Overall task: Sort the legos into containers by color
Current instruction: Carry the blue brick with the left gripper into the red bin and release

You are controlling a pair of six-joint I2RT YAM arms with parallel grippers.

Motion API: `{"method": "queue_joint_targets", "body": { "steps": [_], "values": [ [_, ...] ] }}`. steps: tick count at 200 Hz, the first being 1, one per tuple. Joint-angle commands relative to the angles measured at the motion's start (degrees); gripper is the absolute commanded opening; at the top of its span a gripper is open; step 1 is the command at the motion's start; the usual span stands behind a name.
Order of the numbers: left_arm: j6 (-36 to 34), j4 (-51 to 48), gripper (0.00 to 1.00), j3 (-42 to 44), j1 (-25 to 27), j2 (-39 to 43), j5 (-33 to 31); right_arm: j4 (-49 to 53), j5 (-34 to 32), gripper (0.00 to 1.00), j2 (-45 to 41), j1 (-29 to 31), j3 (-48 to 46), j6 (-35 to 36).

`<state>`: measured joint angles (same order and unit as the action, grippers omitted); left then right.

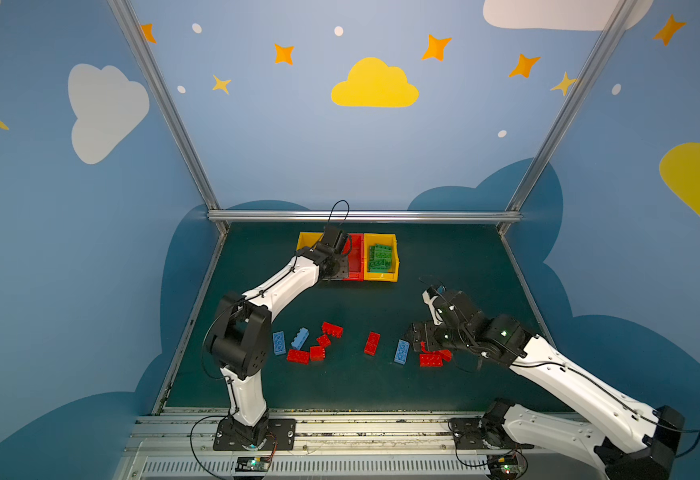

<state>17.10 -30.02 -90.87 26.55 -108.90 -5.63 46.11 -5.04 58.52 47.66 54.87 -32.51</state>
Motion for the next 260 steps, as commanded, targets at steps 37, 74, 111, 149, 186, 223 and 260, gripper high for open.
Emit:
{"method": "queue_joint_targets", "body": {
  "steps": [37, 74, 111, 149, 186, 223, 260],
  "values": [
    [-4.82, -11.3, 0.3, -25.28, 0.21, -18.17, -2.08, -0.05, -0.85, 0.97, 0.86, -2.28, 1.75, 2.1],
    [-5.39, -15.84, 0.31, -37.75, -0.09, -26.95, -2.89, -0.27, -0.08, 0.97, 2.61, -4.64, 2.5, 3.46],
    [-5.36, -19.42, 0.33, -47.74, -0.67, -33.44, -2.8, -1.06, 1.29, 0.97, 3.86, -6.87, 2.89, 4.3],
    [-5.25, -20.12, 0.53, -52.3, -1.18, -36.64, -3.44, -1.23, 2.23, 0.97, 4.71, -8.72, 3.55, 5.0],
    [-5.07, -21.06, 0.64, -52.61, -1.21, -35.42, -2.83, -1.21, 2.57, 0.97, 4.95, -9.25, 3.75, 5.01],
    [-5.18, -20.75, 0.65, -42.0, -0.66, -26.06, -4.38, -1.7, 4.28, 0.97, 4.07, -9.25, 3.18, 4.39],
    [-2.8, -9.75, 0.65, -11.44, -0.09, -5.76, -6.96, -2.21, 6.76, 0.97, 2.2, -8.64, 2.29, 3.97]
  ]
}}
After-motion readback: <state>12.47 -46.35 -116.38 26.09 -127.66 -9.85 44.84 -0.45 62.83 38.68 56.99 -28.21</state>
